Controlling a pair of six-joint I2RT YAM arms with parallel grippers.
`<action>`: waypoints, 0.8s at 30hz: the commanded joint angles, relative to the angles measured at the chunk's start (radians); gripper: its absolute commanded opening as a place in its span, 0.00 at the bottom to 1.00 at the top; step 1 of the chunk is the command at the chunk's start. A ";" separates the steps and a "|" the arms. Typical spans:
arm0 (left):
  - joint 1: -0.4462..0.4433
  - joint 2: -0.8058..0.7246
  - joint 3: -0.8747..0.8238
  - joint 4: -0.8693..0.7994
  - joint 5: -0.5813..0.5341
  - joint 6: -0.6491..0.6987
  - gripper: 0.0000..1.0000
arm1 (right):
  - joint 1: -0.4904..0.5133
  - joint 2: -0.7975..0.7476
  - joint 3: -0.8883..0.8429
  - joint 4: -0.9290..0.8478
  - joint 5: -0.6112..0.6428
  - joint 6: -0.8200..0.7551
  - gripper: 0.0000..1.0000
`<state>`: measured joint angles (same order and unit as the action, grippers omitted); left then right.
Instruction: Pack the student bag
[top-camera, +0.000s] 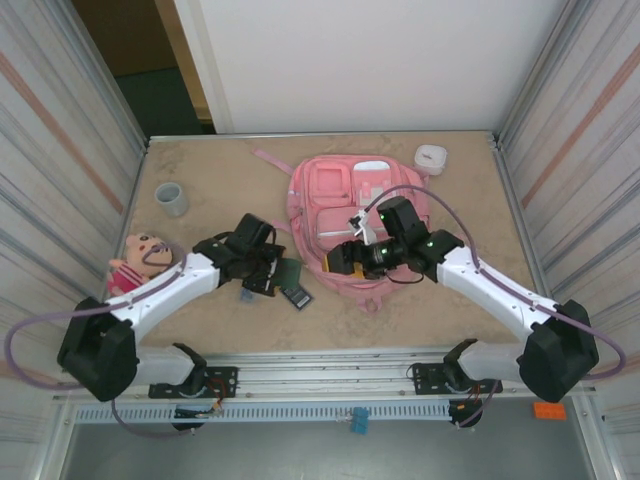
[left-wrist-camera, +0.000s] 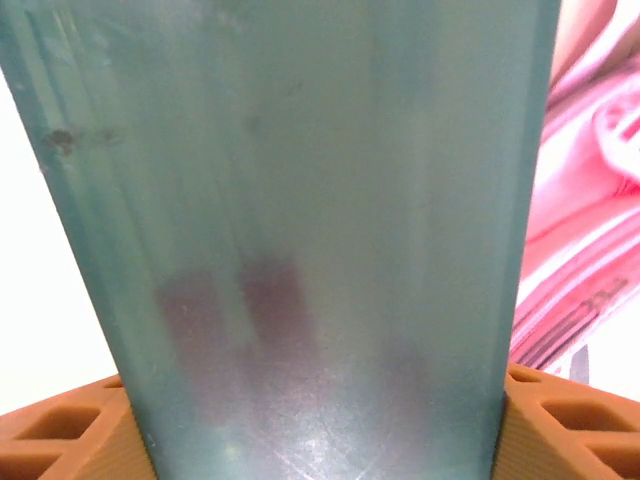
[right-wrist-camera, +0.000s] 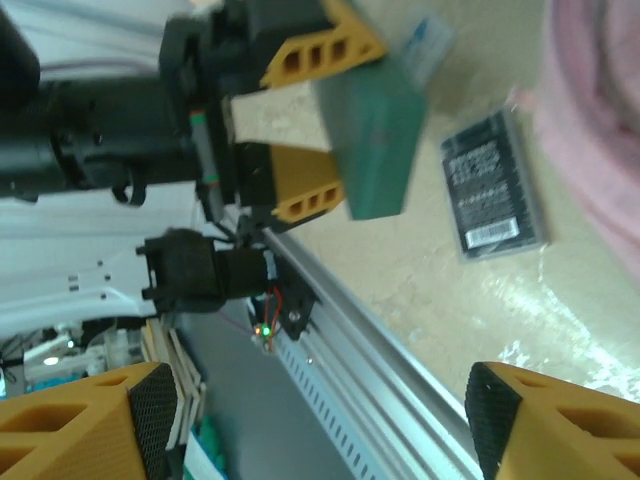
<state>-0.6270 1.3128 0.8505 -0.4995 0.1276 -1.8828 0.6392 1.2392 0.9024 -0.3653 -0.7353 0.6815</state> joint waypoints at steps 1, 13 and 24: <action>-0.035 0.041 0.064 0.130 0.034 -0.030 0.64 | 0.014 -0.035 -0.042 0.082 0.003 0.071 0.75; -0.109 0.081 0.097 0.266 0.044 -0.088 0.63 | 0.021 0.034 -0.077 0.188 0.086 0.103 0.64; -0.148 0.064 0.108 0.281 0.032 -0.113 0.62 | 0.023 0.108 -0.056 0.255 0.148 0.076 0.51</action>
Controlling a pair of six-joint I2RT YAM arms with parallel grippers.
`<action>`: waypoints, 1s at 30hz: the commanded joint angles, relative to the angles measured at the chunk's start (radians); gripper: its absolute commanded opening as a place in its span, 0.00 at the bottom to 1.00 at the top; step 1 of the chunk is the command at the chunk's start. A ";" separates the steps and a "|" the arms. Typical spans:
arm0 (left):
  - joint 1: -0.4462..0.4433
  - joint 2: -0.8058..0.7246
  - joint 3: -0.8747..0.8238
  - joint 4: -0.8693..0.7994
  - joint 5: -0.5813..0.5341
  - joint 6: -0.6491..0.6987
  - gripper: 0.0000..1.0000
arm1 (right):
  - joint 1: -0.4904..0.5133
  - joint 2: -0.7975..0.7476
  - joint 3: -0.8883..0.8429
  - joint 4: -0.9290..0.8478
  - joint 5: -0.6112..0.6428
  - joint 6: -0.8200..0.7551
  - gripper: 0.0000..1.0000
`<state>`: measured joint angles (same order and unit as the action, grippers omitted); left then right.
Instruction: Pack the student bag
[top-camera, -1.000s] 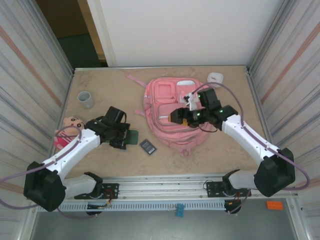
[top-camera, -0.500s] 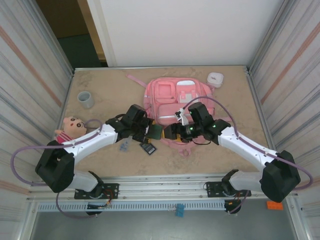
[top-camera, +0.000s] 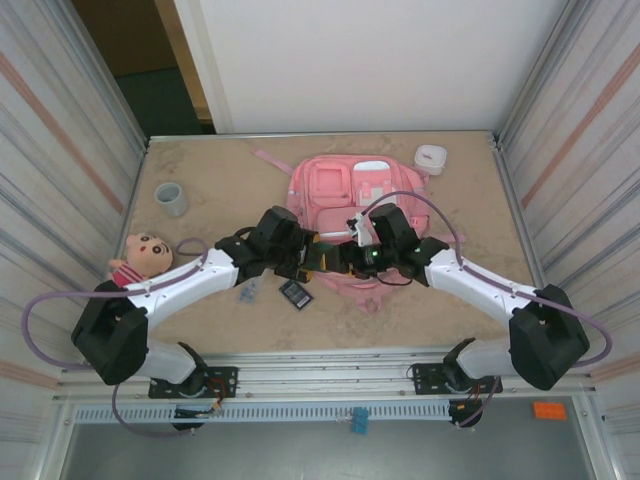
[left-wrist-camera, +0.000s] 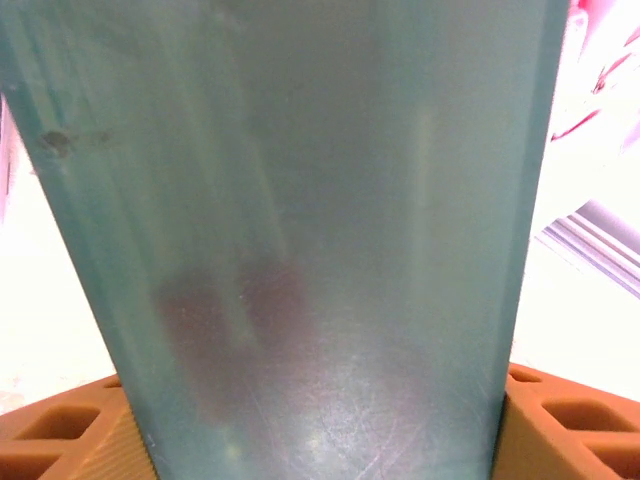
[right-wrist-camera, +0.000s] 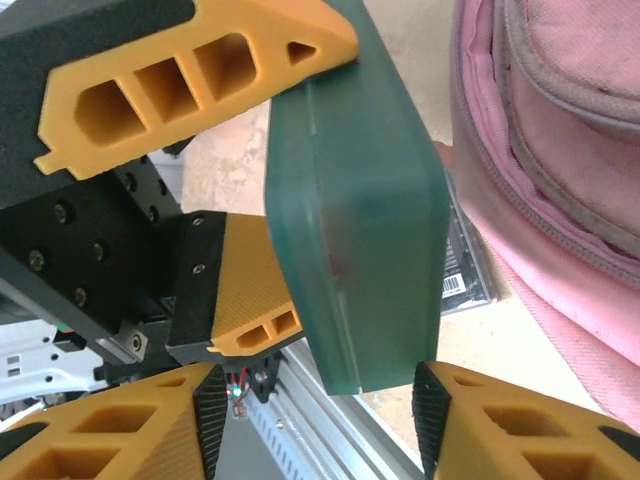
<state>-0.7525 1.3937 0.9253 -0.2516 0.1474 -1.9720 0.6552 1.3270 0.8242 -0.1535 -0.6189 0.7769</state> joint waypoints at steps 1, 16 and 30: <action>-0.026 -0.018 0.033 0.036 0.012 -0.027 0.62 | 0.007 0.026 0.024 0.049 0.035 -0.021 0.50; -0.056 -0.031 -0.003 0.049 -0.020 -0.048 0.61 | 0.003 -0.020 0.037 -0.119 0.144 -0.136 0.65; -0.056 -0.043 0.003 0.092 0.014 -0.031 0.63 | -0.018 -0.050 -0.009 0.024 0.058 -0.102 0.59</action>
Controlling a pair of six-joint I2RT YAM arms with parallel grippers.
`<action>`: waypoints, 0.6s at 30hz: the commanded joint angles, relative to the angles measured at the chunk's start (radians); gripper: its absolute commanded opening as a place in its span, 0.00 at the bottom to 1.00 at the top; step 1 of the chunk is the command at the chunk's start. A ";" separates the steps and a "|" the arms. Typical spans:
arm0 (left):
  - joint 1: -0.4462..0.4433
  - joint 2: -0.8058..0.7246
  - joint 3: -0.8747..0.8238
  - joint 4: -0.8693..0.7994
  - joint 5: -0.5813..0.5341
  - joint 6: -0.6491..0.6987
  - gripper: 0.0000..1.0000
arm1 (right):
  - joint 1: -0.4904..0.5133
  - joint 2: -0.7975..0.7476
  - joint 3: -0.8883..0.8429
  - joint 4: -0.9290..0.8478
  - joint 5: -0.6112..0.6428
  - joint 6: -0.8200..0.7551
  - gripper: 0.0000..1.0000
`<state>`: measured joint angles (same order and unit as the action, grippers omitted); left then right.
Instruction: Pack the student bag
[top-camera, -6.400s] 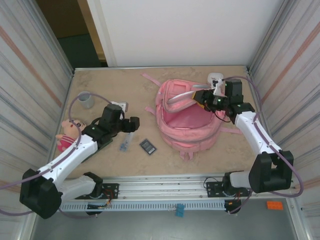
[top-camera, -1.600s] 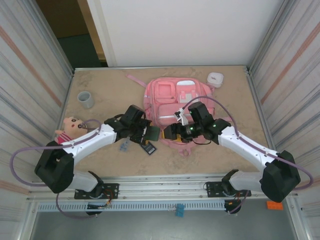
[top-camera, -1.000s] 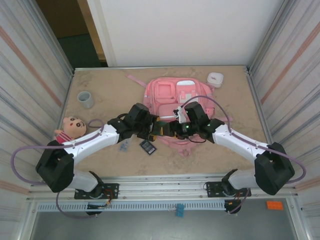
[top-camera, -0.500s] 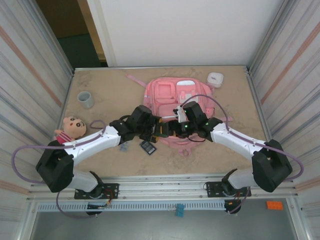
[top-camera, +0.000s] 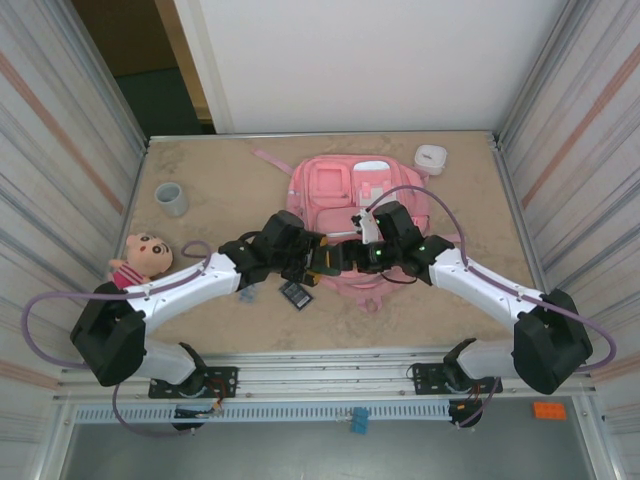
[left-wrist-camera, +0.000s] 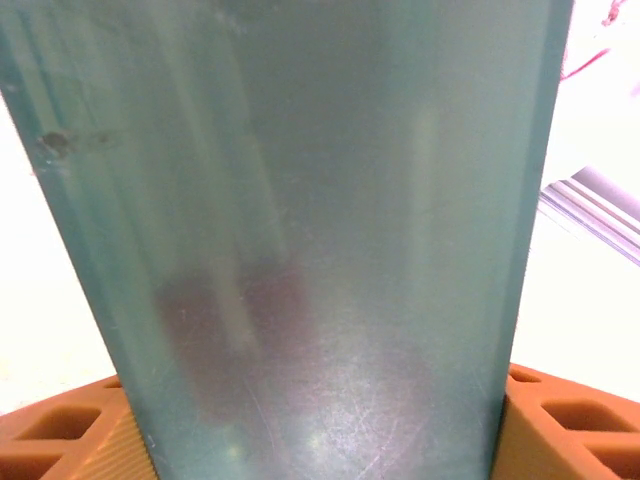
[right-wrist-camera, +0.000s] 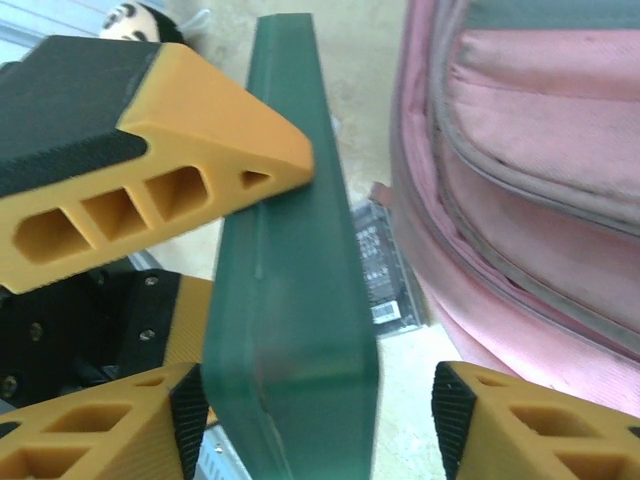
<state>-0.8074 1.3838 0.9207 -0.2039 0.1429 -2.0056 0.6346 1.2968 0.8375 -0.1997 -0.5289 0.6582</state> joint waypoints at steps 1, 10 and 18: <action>0.000 -0.034 0.009 0.050 0.022 -0.002 0.63 | 0.005 -0.022 -0.028 0.087 -0.034 0.023 0.58; -0.013 -0.046 -0.032 0.127 0.019 -0.006 0.65 | 0.026 -0.068 -0.055 0.107 0.002 0.022 0.31; -0.015 -0.051 -0.064 0.181 0.019 0.018 0.81 | -0.029 -0.144 -0.047 0.024 0.028 0.031 0.17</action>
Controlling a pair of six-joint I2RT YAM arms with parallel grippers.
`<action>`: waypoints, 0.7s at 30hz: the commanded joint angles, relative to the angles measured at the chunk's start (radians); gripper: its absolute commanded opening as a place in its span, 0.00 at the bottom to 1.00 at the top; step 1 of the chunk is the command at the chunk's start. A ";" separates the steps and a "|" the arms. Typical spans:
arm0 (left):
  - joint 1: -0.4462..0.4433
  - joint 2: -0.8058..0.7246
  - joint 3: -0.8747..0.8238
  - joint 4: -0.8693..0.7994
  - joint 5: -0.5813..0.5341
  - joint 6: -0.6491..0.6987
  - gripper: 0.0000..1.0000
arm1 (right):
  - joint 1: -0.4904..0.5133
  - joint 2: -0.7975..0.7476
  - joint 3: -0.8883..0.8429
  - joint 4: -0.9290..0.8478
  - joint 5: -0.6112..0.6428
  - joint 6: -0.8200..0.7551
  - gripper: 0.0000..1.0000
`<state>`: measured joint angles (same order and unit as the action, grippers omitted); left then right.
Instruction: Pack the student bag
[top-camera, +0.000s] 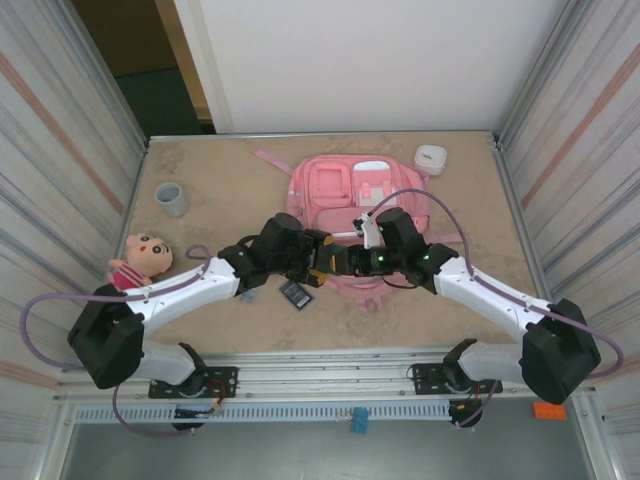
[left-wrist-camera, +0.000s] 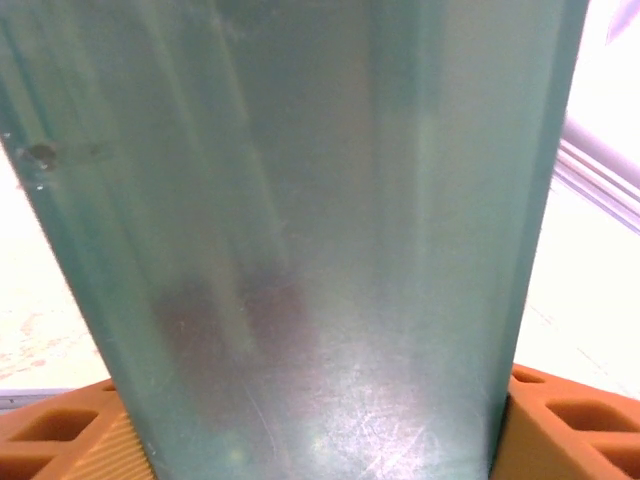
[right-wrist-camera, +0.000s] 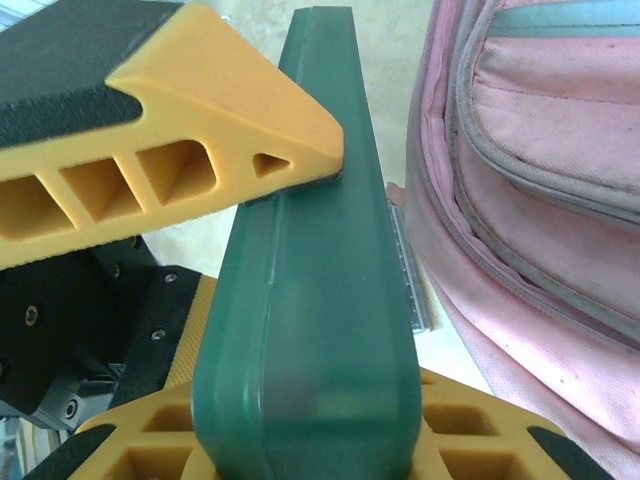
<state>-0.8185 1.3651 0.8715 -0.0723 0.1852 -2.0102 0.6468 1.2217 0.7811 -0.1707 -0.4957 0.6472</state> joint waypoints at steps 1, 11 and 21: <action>-0.004 -0.036 -0.011 0.040 -0.038 0.048 0.86 | -0.066 -0.083 0.013 -0.018 -0.015 0.042 0.17; 0.004 -0.021 0.338 -0.507 -0.484 0.980 0.91 | -0.738 -0.147 0.077 -0.259 -0.403 0.005 0.16; 0.003 0.125 0.336 -0.127 -0.224 2.129 0.82 | -1.166 0.000 0.213 -0.395 -0.653 -0.051 0.13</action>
<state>-0.8173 1.4101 1.1713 -0.2745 -0.1642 -0.3698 -0.4885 1.2182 0.9474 -0.4969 -1.0328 0.6384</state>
